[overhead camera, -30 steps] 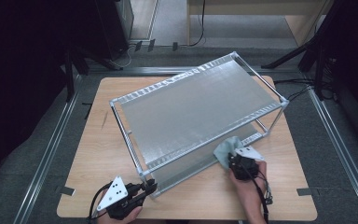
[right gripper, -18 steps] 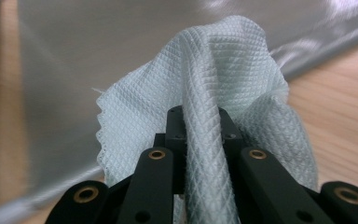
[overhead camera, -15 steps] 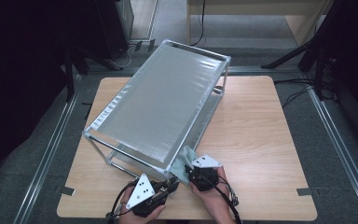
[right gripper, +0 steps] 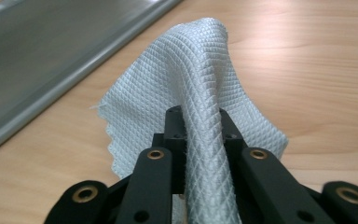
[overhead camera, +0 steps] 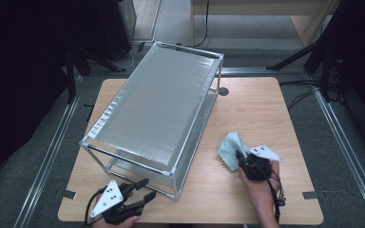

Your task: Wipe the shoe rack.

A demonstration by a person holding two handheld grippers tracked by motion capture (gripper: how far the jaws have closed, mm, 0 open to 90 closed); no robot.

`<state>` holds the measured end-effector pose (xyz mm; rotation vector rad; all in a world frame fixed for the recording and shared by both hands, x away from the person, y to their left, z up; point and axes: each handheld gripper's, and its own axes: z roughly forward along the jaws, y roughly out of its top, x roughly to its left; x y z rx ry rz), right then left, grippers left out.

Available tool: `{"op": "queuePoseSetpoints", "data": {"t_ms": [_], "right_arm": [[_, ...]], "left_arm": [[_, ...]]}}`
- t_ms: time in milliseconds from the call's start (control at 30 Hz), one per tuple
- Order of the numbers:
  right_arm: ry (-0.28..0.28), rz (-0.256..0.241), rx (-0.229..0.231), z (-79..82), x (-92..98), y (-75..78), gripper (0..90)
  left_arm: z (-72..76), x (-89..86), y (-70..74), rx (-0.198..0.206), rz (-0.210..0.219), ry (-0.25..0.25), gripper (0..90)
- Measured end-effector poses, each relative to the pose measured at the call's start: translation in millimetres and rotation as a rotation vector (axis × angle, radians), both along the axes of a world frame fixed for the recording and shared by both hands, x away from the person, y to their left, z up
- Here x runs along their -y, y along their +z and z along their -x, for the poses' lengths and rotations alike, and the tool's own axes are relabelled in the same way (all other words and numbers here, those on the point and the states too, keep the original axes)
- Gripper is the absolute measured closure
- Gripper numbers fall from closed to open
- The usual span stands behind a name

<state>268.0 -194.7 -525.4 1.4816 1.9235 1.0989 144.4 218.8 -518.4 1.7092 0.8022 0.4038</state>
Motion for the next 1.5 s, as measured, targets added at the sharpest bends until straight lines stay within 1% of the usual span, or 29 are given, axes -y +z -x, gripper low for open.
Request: {"op": "queuePoseSetpoints", "data": {"t_ms": [67, 133, 200, 233, 300, 333, 367, 400, 467, 533, 600, 633, 667, 700, 767, 867, 900, 933, 1000, 1033, 1133, 1200, 1233, 1300, 1333, 1367, 1400, 1433, 1500], "right_arm": [[-0.051, 0.013, 0.008, -2.5, 12.8, 2.4, 69.7], [-0.083, 0.014, 0.015, -2.4, 21.6, 5.1, 54.3], [-0.05, 0.004, 0.016, -0.3, 22.6, 11.2, 36.9], [-0.026, -0.009, 0.027, 3.4, 20.0, 16.5, 30.8], [0.011, -0.004, 0.067, 12.7, 11.5, 24.4, 22.0], [0.027, -0.004, 0.079, 16.9, 7.5, 26.9, 18.7], [0.065, -0.018, 0.098, 24.4, -0.9, 30.3, 16.9], [0.094, -0.018, 0.112, 28.8, -6.3, 31.5, 16.1], [0.163, -0.005, 0.135, 39.2, -22.1, 33.1, 14.6], [0.221, 0.0, 0.151, 44.6, -36.3, 32.7, 14.3], [0.236, -0.001, 0.156, 46.5, -42.0, 31.6, 14.2], [0.266, -0.004, 0.159, 50.7, -52.9, 27.2, 13.2], [0.266, -0.004, 0.159, 50.7, -52.9, 27.2, 13.2], [0.298, -0.016, 0.152, 56.1, -60.7, 23.9, 11.9], [0.319, -0.022, 0.157, 61.2, -64.2, 22.9, 11.1], [0.337, -0.051, 0.16, 69.9, -66.4, 22.5, 10.3], [0.346, -0.062, 0.159, 73.0, -67.6, 22.2, 10.0], [0.36, -0.066, 0.163, 75.7, -68.9, 21.9, 9.4], [0.377, -0.069, 0.161, 78.3, -70.9, 21.3, 8.2], [0.452, -0.057, 0.162, 84.5, -78.2, 16.9, 5.1], [0.498, -0.027, 0.171, 90.0, -85.9, 11.7, 6.6], [0.482, -0.009, 0.18, 92.7, -89.1, 10.2, 15.9], [0.461, 0.004, 0.187, 92.7, -89.2, 8.9, 23.8], [0.443, 0.008, 0.192, 91.4, -86.1, 6.9, 48.9], [0.427, 0.008, 0.181, 88.7, -82.1, 5.0, 57.2], [0.439, -0.013, 0.166, 86.0, -78.5, 4.1, 60.6], [0.45, -0.063, 0.146, 82.0, -72.2, 2.7, 65.4], [0.446, -0.083, 0.137, 79.0, -67.8, 1.9, 70.3], [0.406, -0.081, 0.144, 73.8, -61.5, 2.0, 77.4]], "left_arm": [[-1.8, -14.1, -0.3, -0.001, 0.009, 0.055, 50.7], [-1.4, -29.9, -0.1, 0.006, -0.015, 0.112, 50.8], [1.3, -44.9, 2.1, 0.025, -0.022, 0.165, 51.6], [2.5, -53.2, 3.4, 0.031, -0.02, 0.192, 51.9], [2.3, -68.4, 4.2, 0.033, -0.014, 0.245, 52.4], [0.5, -79.1, 3.4, 0.022, -0.003, 0.29, 52.4], [-1.1, -85.0, 2.5, 0.014, 0.001, 0.324, 52.1], [-3.1, -91.2, 0.7, -0.002, 0.015, 0.376, 51.0], [-9.1, -100.6, -4.0, -0.018, 0.028, 0.467, 47.0], [-14.9, -102.8, -7.6, -0.023, 0.002, 0.514, 44.7], [-18.0, -103.8, -9.5, -0.026, -0.011, 0.53, 42.7], [-24.2, -106.7, -12.4, -0.052, -0.016, 0.566, 42.3], [-24.2, -106.7, -12.4, -0.052, -0.016, 0.566, 42.2], [-29.9, -111.3, -13.6, -0.069, 0.011, 0.575, 42.5], [-34.7, -112.7, -14.3, -0.083, 0.02, 0.565, 46.0], [-39.6, -106.9, -16.2, -0.097, 0.023, 0.518, 59.5], [-39.5, -102.5, -16.0, -0.093, 0.009, 0.525, 60.3], [-39.1, -98.5, -15.5, -0.091, -0.006, 0.533, 64.4], [-39.0, -95.0, -15.1, -0.093, -0.008, 0.531, 74.7], [-39.7, -87.5, -15.2, -0.09, -0.009, 0.526, 78.1], [-42.4, -73.8, -15.4, -0.091, -0.006, 0.489, 78.8], [-42.2, -65.5, -14.7, -0.085, -0.022, 0.463, 78.9], [-41.5, -62.0, -14.6, -0.083, -0.029, 0.448, 79.1], [-39.7, -56.8, -14.4, -0.076, -0.041, 0.42, 79.5], [-39.0, -55.2, -14.4, -0.074, -0.043, 0.406, 79.9], [-37.7, -52.7, -14.5, -0.068, -0.052, 0.381, 80.2], [-36.7, -50.8, -14.4, -0.063, -0.063, 0.36, 80.5], [-35.8, -48.6, -14.4, -0.06, -0.065, 0.345, 80.7], [-32.6, -42.6, -14.6, -0.052, -0.074, 0.3, 80.9]]}}
